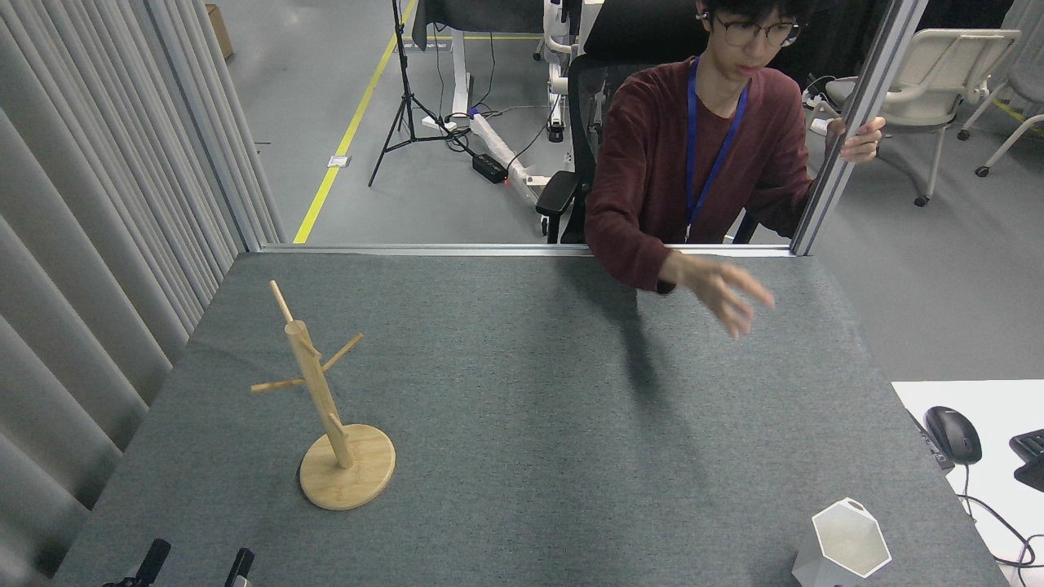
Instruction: Hang cup on storage rack
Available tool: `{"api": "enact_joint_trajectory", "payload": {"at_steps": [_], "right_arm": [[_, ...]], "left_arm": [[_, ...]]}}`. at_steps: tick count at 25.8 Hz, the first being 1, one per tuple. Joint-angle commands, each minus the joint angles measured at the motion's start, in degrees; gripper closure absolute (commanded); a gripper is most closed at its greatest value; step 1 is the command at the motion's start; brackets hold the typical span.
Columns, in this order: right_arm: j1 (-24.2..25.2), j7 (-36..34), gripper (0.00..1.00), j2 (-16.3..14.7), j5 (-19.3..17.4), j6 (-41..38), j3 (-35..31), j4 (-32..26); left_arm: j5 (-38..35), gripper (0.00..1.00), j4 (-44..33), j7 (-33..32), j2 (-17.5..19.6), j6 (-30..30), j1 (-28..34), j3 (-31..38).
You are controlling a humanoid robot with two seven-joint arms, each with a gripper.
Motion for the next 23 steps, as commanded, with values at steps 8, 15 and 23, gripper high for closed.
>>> {"api": "enact_joint_trajectory", "payload": {"at_steps": [8, 15, 23], "right_arm": [[-0.3, 0.1, 0.01, 0.1, 0.0, 1.8, -0.1, 1.1], [-3.2, 0.4, 0.01, -1.0, 0.3, 4.2, 0.3, 5.7], [-5.1, 1.1, 0.01, -1.0, 0.3, 3.8, 0.9, 7.3]], "left_arm": [[0.3, 0.01, 1.3, 1.6, 0.0, -0.1, 0.1, 0.0], [0.2, 0.01, 1.3, 2.0, 0.0, -0.1, 0.1, 0.0], [0.1, 0.01, 1.5, 2.0, 0.0, 0.0, 0.1, 0.0]]}}
